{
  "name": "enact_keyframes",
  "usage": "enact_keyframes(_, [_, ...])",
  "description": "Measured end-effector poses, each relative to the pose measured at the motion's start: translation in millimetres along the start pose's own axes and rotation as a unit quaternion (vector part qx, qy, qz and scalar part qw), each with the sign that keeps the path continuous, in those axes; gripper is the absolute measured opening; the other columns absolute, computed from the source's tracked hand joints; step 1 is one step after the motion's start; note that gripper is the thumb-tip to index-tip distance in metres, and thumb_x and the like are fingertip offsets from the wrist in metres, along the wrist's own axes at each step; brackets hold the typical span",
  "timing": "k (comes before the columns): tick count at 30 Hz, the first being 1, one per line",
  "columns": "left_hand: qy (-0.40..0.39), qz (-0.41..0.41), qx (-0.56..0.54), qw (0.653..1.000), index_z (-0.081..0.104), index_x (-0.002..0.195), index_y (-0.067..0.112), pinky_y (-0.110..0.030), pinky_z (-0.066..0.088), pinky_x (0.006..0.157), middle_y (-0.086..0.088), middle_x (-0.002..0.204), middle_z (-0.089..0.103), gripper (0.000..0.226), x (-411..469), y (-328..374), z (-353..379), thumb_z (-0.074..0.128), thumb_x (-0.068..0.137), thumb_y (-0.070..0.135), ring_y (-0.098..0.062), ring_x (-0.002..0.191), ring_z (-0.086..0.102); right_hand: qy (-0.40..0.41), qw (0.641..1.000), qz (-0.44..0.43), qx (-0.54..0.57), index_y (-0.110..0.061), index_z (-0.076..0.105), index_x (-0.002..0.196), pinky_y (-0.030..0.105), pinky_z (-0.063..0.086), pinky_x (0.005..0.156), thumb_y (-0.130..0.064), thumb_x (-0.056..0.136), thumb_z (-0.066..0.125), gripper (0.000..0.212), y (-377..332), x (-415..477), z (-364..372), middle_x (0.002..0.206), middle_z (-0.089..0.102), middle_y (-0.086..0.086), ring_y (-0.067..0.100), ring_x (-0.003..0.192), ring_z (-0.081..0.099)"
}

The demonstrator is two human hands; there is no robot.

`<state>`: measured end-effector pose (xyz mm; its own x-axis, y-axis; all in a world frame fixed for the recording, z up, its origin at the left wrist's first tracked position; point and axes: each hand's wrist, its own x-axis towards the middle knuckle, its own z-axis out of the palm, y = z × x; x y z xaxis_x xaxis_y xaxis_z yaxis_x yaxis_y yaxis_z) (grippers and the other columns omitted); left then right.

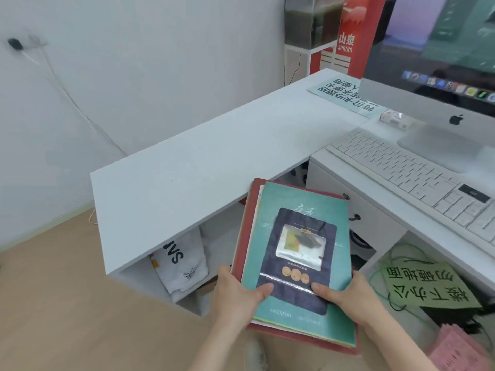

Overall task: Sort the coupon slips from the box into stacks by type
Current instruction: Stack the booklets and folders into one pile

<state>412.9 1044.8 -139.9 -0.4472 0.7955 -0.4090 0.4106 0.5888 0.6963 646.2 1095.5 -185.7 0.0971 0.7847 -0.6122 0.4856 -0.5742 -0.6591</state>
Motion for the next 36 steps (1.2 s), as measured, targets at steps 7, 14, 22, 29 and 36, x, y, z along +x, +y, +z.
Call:
enact_keyframes(7, [-0.006, -0.040, -0.064, 0.997, 0.040, 0.090, 0.029, -0.038, 0.055, 0.078, 0.008, 0.091, 0.064, 0.059, -23.4, -40.5, 16.4, 0.089, 0.056, 0.035, -0.011, 0.082, 0.065, -0.009, 0.999, 0.006, -0.045, -0.024, 0.050, 0.106, 0.039, 0.057, 0.074, -0.082, 0.019, 0.079, 0.108, 39.7, -1.9, 12.2, 0.096, 0.070, -0.009, 0.014, 0.082, 0.069])
enact_keyframes(14, [0.016, -0.088, -0.108, 0.990, 0.049, 0.086, 0.025, -0.032, 0.054, 0.074, 0.008, 0.082, 0.067, 0.048, -3.9, -78.0, 30.1, 0.089, 0.061, 0.020, -0.009, 0.075, 0.066, -0.052, 0.986, 0.018, -0.159, -0.017, 0.047, 0.099, 0.037, 0.054, 0.076, -0.090, 0.021, 0.066, 0.109, 29.2, 18.5, 45.7, 0.094, 0.065, -0.003, 0.019, 0.085, 0.065])
enact_keyframes(22, [0.054, -0.134, -0.160, 0.976, 0.056, 0.098, 0.014, -0.040, 0.057, 0.076, -0.002, 0.087, 0.072, 0.054, 135.6, -149.8, 81.5, 0.089, 0.060, 0.034, -0.016, 0.077, 0.070, -0.061, 0.967, -0.026, -0.245, -0.015, 0.037, 0.113, 0.036, 0.050, 0.081, -0.069, 0.054, 0.079, 0.090, -16.0, 155.3, 122.4, 0.119, 0.059, 0.005, 0.025, 0.106, 0.059])
enact_keyframes(29, [0.077, -0.137, -0.182, 0.971, 0.060, 0.103, 0.015, -0.043, 0.057, 0.078, 0.002, 0.088, 0.074, 0.059, 221.5, -210.7, 131.2, 0.085, 0.056, 0.039, -0.015, 0.078, 0.071, -0.113, 0.986, -0.046, -0.117, -0.019, 0.039, 0.121, 0.033, 0.050, 0.085, -0.055, 0.054, 0.087, 0.090, 14.2, 262.4, 185.6, 0.114, 0.059, -0.003, 0.018, 0.101, 0.059])
enact_keyframes(36, [0.099, -0.117, -0.220, 0.963, 0.060, 0.109, 0.025, -0.039, 0.053, 0.085, 0.010, 0.094, 0.073, 0.042, 224.7, -196.9, 121.7, 0.080, 0.074, 0.016, -0.013, 0.087, 0.069, -0.111, 0.988, -0.099, 0.031, -0.026, 0.049, 0.112, 0.035, 0.053, 0.085, -0.025, 0.079, 0.078, 0.043, 21.9, 268.6, 183.0, 0.104, 0.066, -0.009, 0.014, 0.095, 0.064])
